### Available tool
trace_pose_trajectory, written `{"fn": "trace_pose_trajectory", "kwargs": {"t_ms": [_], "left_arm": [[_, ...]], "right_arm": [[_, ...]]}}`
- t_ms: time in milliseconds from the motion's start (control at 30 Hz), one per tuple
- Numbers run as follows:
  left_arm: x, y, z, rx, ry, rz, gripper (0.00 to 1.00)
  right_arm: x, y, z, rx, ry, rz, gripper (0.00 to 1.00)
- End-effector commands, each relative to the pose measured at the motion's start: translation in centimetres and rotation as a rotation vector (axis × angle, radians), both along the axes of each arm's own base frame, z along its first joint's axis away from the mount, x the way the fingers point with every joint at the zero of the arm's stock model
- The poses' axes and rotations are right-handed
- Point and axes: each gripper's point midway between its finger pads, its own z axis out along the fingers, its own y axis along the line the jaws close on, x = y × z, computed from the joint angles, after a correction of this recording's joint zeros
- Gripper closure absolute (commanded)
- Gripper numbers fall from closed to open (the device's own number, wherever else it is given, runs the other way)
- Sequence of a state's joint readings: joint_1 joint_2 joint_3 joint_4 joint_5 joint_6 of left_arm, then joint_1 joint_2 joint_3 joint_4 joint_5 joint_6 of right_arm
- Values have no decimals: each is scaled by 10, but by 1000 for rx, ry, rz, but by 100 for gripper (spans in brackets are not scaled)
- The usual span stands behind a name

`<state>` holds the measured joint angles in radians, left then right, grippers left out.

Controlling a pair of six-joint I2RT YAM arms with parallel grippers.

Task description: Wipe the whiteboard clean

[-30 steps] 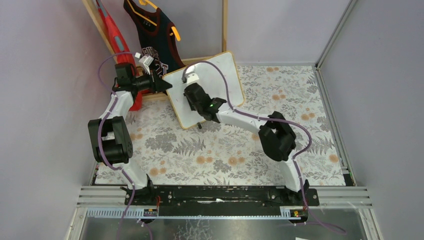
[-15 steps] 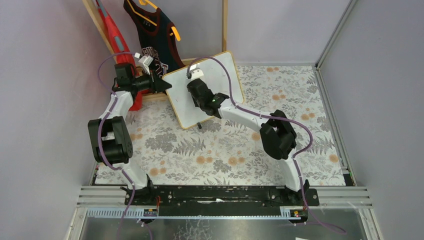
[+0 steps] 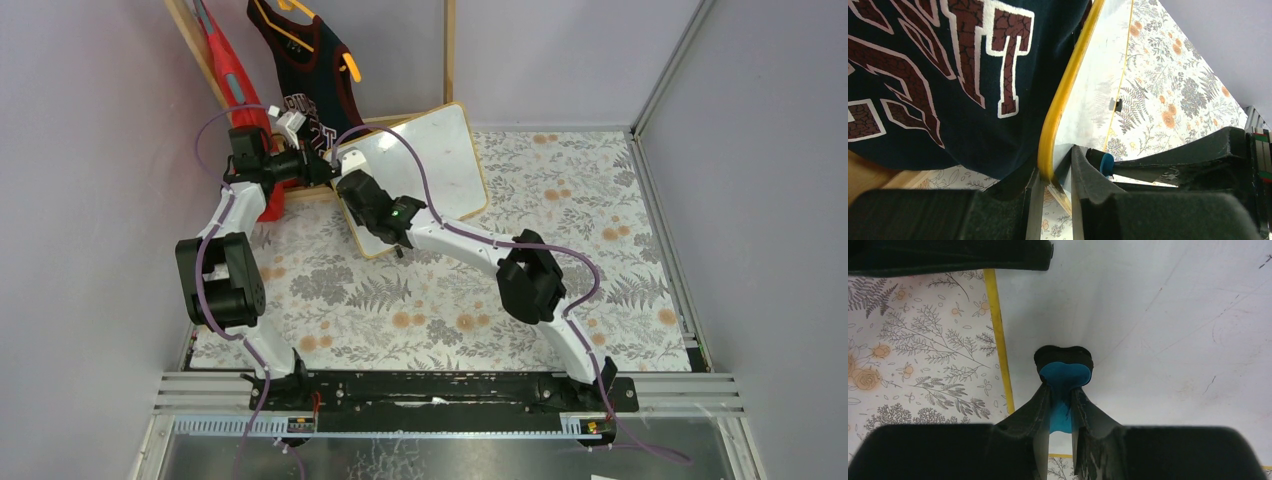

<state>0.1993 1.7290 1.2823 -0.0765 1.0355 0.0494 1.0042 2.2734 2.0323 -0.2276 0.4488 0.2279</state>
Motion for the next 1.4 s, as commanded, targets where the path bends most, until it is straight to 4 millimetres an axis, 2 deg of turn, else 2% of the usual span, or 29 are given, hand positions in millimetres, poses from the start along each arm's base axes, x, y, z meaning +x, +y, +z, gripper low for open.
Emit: {"fn": "trace_pose_trajectory", "kwargs": {"t_ms": [0, 433, 833, 1033, 1200, 1367], "left_arm": [[-2, 4, -41, 113, 40, 26, 100], [-3, 4, -41, 114, 38, 27, 100], [-3, 3, -43, 114, 42, 24, 100], [-2, 3, -42, 113, 42, 24, 100], [-2, 4, -43, 114, 44, 26, 100], [-1, 4, -44, 117, 45, 25, 100]], "right_arm": [[-2, 37, 20, 119, -38, 117, 100], [6, 43, 40, 108, -103, 138, 100], [12, 40, 39, 82, -121, 126, 100], [15, 39, 45, 86, -135, 116, 100], [17, 33, 44, 84, -128, 107, 100], [9, 21, 23, 47, -81, 97, 100]]}}
